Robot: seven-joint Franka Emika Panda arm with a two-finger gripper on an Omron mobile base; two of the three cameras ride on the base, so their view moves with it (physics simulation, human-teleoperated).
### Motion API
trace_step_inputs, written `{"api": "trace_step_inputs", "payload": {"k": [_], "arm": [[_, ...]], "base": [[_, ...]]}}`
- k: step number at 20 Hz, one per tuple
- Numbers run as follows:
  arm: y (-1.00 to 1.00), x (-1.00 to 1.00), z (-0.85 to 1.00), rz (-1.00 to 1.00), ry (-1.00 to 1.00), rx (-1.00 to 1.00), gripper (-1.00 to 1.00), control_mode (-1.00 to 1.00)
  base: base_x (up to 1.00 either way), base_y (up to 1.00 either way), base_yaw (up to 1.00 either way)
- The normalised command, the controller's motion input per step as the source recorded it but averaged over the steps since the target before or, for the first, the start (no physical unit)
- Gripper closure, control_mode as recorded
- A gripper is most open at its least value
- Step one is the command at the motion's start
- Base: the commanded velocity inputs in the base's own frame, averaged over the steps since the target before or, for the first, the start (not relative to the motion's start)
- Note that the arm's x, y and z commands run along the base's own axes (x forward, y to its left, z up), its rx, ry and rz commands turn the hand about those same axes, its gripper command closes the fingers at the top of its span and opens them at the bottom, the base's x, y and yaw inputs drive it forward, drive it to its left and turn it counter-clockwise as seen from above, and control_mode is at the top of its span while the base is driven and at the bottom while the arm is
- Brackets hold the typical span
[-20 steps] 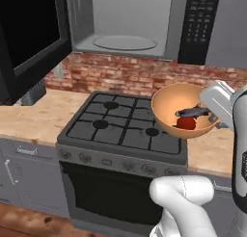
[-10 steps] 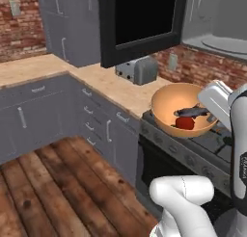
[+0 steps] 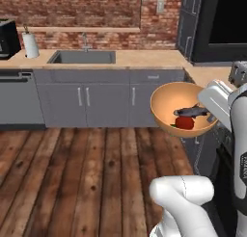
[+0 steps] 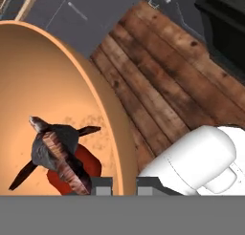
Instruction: The microwave is finished heating the fish and bell pepper. Take the bowl containing the food and place it on the dining counter.
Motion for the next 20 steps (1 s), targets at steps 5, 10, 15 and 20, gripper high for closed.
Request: {"api": "trace_step_inputs", "payload": {"k": [5,10,15,20], "arm": [[0.0,0.0,0.0,0.0,0.0,0.0,1.0,1.0],[0.0,0.0,0.0,0.0,0.0,0.0,1.0,1.0],[0.0,0.0,0.0,0.0,0.0,0.0,1.0,1.0],[0.0,0.0,0.0,0.0,0.0,0.0,1.0,1.0]], "base": [[0.18,0.17,0.87],[0.71,0.34,0.67],[1.0,0.29,0.29],[1.0,0.23,0.19]]}}
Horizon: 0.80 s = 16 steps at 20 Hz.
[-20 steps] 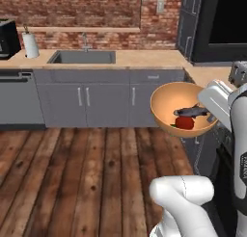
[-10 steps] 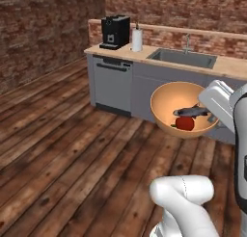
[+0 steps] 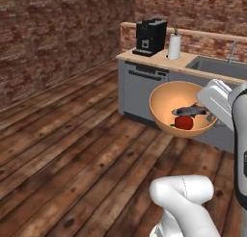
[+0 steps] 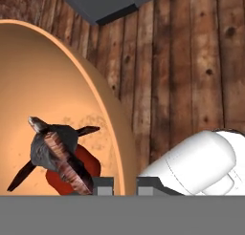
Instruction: The microwave is finished heating the fish and bell pepper. Take the bowl containing the food and place it on the dining counter.
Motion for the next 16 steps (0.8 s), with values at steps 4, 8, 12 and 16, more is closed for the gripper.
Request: {"api": "trace_step_inputs", "payload": {"k": [4,8,12,16], "arm": [[0.0,0.0,0.0,0.0,0.0,0.0,1.0,1.0],[0.0,0.0,0.0,0.0,0.0,0.0,1.0,1.0],[0.0,0.0,0.0,0.0,0.0,0.0,1.0,1.0],[0.0,0.0,0.0,0.0,0.0,0.0,1.0,1.0]], "base": [[1.0,0.29,0.07],[1.0,0.44,0.0],[1.0,0.41,-0.09],[1.0,0.53,-0.23]]}}
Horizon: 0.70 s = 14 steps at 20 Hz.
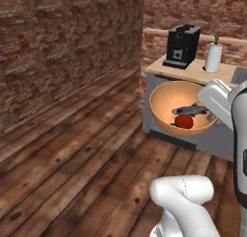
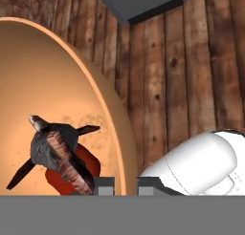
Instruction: The microwave is finished heating the fish and bell pepper. Take the bowl containing the food and place it on the dining counter.
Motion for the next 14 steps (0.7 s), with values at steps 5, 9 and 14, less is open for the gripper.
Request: {"api": "trace_step_inputs", "payload": {"k": [5,9,14], "arm": [[0.0,0.0,0.0,0.0,0.0,0.0,1.0,1.0],[0.0,0.0,0.0,0.0,0.0,0.0,1.0,1.0],[0.0,0.0,0.0,0.0,0.0,0.0,1.0,1.0]], "base": [[1.0,0.6,-0.3],[1.0,0.62,-0.41],[1.0,0.65,-0.48]]}}
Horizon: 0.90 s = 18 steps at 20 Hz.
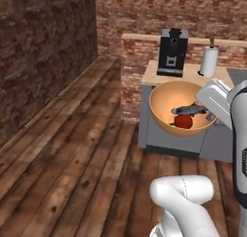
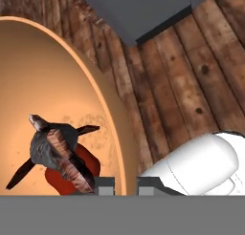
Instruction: The microwave is finished heating the fish and bell pepper. Take the bowl containing the food and place it on the dining counter.
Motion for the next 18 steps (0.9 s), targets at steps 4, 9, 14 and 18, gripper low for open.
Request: {"api": "trace_step_inputs", "payload": {"k": [4,9,14,18], "arm": [[0.0,0.0,0.0,0.0,0.0,0.0,1.0,1.0],[0.0,0.0,0.0,0.0,0.0,0.0,1.0,1.0],[0.0,0.0,0.0,0.0,0.0,0.0,1.0,1.0],[0.0,0.0,0.0,0.0,0.0,0.0,1.0,1.0]], "base": [[1.0,0.67,-0.5],[1.0,0.8,-0.42],[1.0,0.92,-0.38],[1.0,1.0,-0.39]]}}
